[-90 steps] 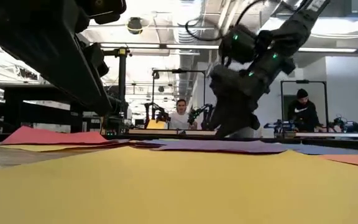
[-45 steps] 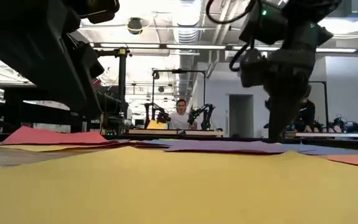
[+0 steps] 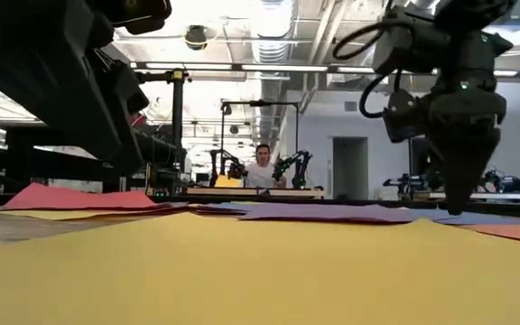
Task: Organize paper
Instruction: Adjust the violet paper
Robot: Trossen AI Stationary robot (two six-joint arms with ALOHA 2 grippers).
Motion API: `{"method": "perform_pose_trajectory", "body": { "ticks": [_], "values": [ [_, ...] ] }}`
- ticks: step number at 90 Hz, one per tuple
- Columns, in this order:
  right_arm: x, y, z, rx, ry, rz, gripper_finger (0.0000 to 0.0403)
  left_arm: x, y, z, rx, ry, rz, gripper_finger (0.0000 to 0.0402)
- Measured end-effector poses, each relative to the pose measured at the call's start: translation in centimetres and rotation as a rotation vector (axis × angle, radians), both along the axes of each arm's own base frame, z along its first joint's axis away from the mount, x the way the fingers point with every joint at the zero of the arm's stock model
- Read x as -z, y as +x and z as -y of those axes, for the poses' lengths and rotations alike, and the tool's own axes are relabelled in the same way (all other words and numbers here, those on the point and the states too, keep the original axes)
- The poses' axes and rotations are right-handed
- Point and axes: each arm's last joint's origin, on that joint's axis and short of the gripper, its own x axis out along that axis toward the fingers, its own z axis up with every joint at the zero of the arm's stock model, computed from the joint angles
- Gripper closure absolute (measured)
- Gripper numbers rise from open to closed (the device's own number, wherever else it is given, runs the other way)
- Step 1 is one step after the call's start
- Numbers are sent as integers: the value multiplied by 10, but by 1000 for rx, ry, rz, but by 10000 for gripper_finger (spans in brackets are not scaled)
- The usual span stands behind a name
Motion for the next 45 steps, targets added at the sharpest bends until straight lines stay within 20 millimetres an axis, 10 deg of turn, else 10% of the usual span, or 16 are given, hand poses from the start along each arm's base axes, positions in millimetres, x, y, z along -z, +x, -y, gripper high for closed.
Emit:
{"method": "perform_pose_trajectory", "body": {
  "ticks": [45],
  "values": [
    [23,40,22,116,41,272,237,0,-1,1,3,1,-2,283]
  ]
}}
